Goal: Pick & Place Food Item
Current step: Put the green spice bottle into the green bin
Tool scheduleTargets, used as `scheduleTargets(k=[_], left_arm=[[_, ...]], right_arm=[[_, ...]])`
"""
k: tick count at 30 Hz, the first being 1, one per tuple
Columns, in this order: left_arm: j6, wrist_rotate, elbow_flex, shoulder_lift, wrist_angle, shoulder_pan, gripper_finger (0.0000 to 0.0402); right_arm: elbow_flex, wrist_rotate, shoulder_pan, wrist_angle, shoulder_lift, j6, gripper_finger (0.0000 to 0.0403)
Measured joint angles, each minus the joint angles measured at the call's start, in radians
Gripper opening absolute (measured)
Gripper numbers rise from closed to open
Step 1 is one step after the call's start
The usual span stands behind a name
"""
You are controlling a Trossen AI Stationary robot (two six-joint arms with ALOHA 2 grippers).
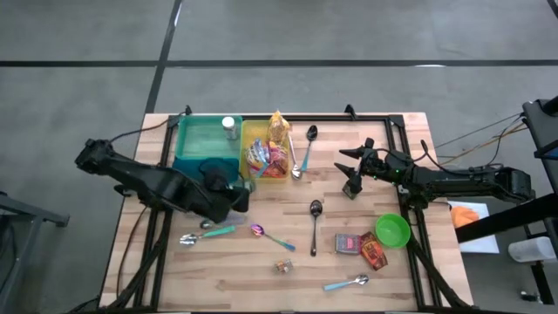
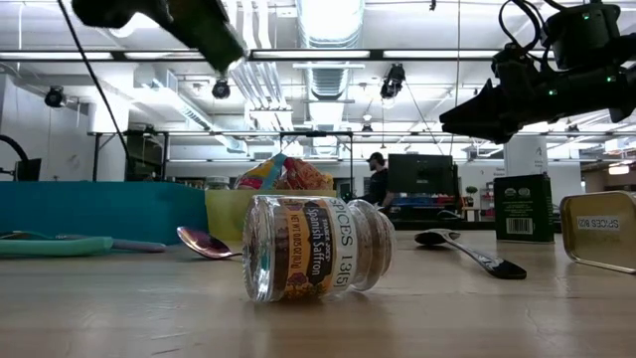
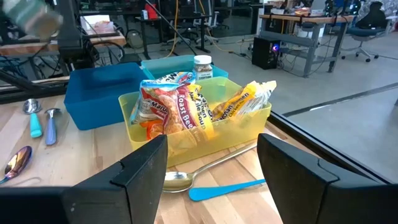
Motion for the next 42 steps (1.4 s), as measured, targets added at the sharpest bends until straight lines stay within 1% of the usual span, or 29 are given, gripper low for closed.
scheduleTargets(k=[7,13,17,19,22,27,34,38,42], left_arm=[[0.424,-0.083,0.000,-0.132,0.034,0.000,0.0185],[0.763,-0.075,-0.001,-0.193,0.062,-0.001,0.0185],[0.918,-0.079,-0.001,-0.217,0.080,-0.001,0.0185],[0.955,-0.078,-0.001,-0.221,0.080,-0.001,0.0185],[0.970,-0.078,-0.002,-0.220,0.082,-0.001,0.0185],[0.932,-0.074,-0.002,-0.213,0.095,-0.001,0.0185],[0.925,-0.089,-0.002,-0.216,0.095,0.002,0.0185],[0.924,-0.112,-0.002,-0.226,0.094,0.032,0.0185],[0.921,-0.117,-0.001,-0.246,0.084,0.099,0.0185]], right_arm=[[0.000,0.000,0.000,0.000,0.000,0.000,0.0246],[0.000,0.000,0.000,0.000,0.000,0.000,0.0246],[0.000,0.000,0.000,0.000,0.000,0.000,0.0246],[0.000,0.000,0.000,0.000,0.000,0.000,0.0246],[0.000,0.000,0.000,0.000,0.000,0.000,0.0246],[0.000,0.000,0.000,0.000,0.000,0.000,0.0246],[0.000,0.000,0.000,0.000,0.000,0.000,0.0246],[0.000,0.000,0.000,0.000,0.000,0.000,0.0246],[0.000,0.000,0.000,0.000,0.000,0.000,0.0247]])
